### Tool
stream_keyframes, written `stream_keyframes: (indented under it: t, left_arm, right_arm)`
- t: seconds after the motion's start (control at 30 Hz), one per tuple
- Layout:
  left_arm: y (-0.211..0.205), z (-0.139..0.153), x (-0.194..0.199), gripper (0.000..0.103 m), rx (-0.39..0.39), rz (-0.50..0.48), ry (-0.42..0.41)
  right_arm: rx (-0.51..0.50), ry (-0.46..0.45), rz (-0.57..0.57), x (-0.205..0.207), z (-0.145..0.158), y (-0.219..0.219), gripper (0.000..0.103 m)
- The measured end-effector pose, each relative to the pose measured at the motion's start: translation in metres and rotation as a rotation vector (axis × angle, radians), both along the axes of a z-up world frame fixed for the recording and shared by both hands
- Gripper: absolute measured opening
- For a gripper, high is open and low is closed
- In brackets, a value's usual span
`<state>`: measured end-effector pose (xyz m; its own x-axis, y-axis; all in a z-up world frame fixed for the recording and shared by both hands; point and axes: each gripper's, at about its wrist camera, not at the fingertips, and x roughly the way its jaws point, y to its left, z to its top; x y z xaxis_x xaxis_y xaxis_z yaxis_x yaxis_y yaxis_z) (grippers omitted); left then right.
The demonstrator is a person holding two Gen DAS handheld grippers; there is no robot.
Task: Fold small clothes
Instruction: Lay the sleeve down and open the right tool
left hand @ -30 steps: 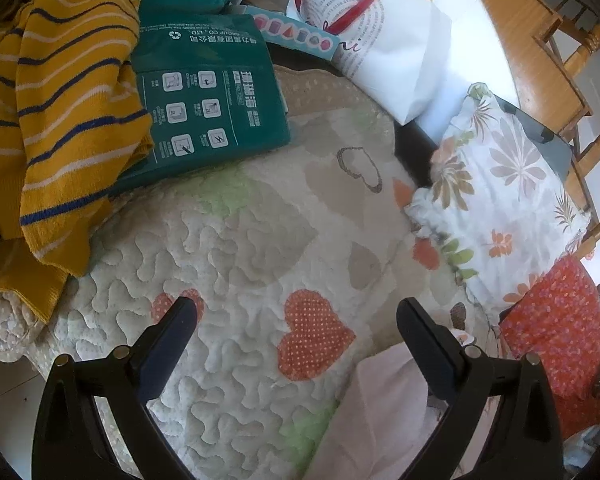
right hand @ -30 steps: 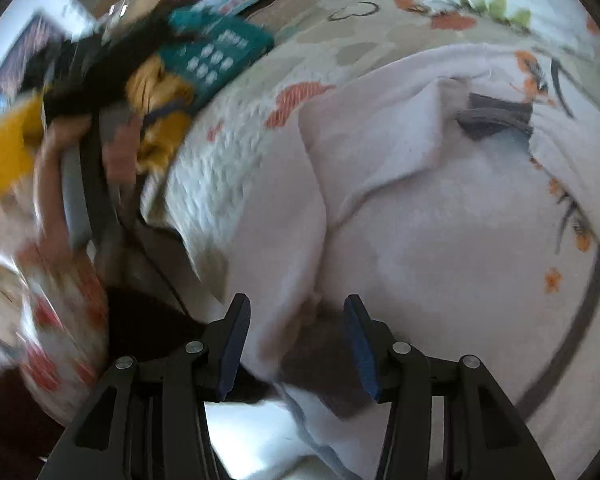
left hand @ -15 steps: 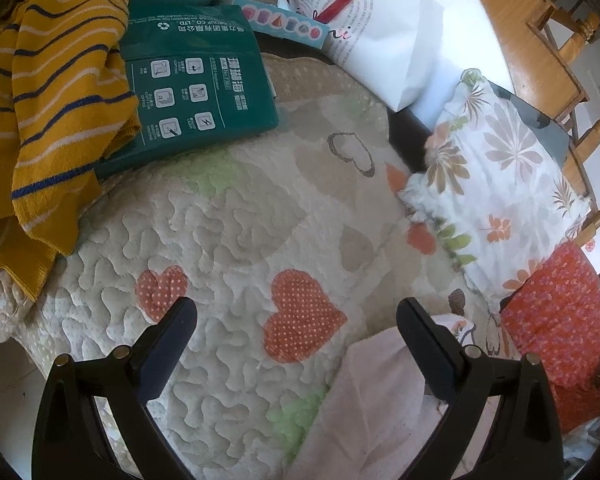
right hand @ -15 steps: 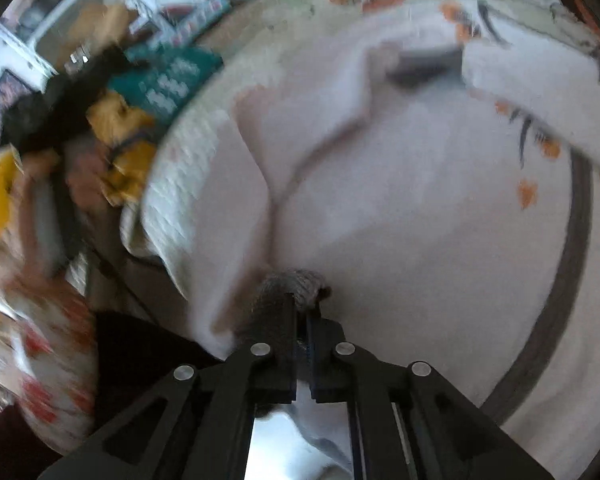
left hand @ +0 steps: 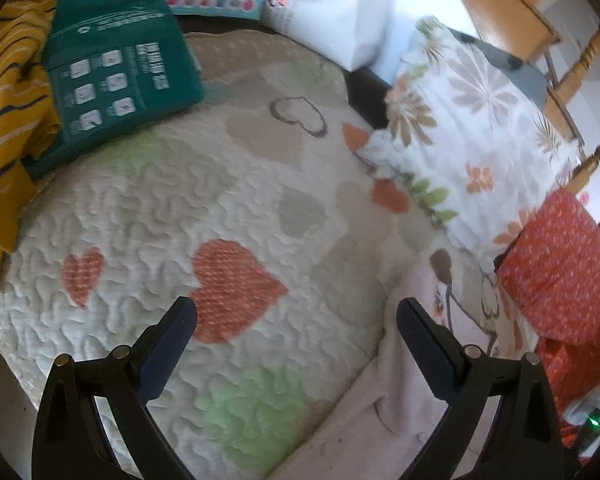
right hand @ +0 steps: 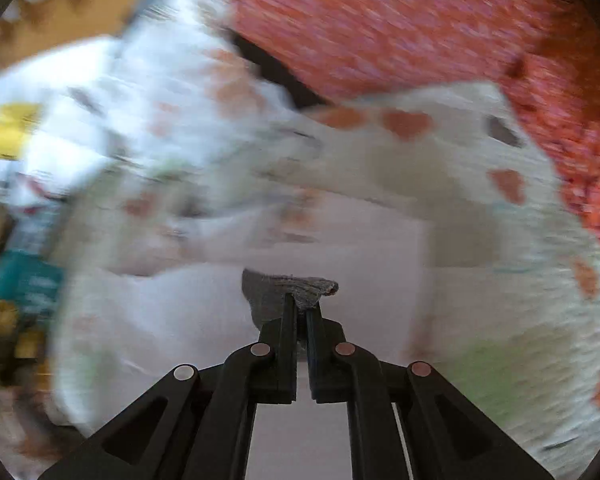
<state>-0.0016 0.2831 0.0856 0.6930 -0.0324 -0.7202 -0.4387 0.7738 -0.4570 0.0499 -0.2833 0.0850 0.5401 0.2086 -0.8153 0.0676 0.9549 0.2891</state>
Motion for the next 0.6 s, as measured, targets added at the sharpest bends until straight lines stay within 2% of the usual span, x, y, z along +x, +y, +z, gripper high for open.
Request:
stream_keyframes:
  t: [0.07, 0.1, 0.17, 0.2, 0.23, 0.33, 0.43, 0.5, 0.6]
  left_arm:
    - [-0.009, 0.001, 0.005, 0.100, 0.011, -0.019, 0.005]
    - [-0.013, 0.001, 0.008, 0.100, 0.018, -0.028, 0.006]
    - [-0.019, 0.003, 0.013, 0.100, 0.038, -0.043, 0.012]
    - [-0.021, 0.003, 0.015, 0.100, 0.049, -0.047, 0.017]
    - [-0.022, 0.003, 0.017, 0.100, 0.060, -0.048, 0.023]
    - [-0.018, 0.000, 0.019, 0.100, 0.069, -0.032, 0.041]
    - [-0.006, -0.004, 0.018, 0.100, 0.032, -0.001, 0.053]
    - [0.001, -0.005, 0.018, 0.100, 0.021, 0.014, 0.055]
    - [0.008, -0.004, 0.019, 0.100, 0.013, 0.027, 0.053]
  right_arm:
    - [-0.145, 0.078, -0.070, 0.012, -0.020, -0.008, 0.008]
    - [-0.136, 0.067, -0.066, 0.011, -0.020, -0.010, 0.008]
    - [-0.096, 0.025, -0.038, 0.010, -0.014, -0.009, 0.022]
    - [-0.084, 0.003, -0.008, 0.009, -0.008, 0.005, 0.033]
    - [-0.073, -0.015, 0.030, 0.011, -0.006, 0.021, 0.038]
    - [-0.019, -0.039, 0.224, 0.028, 0.004, 0.096, 0.040]
    - [0.047, -0.033, 0.375, 0.052, 0.007, 0.168, 0.045]
    - [0.078, -0.036, 0.437, 0.066, 0.009, 0.211, 0.048]
    - [0.101, -0.025, 0.539, 0.092, 0.008, 0.278, 0.064]
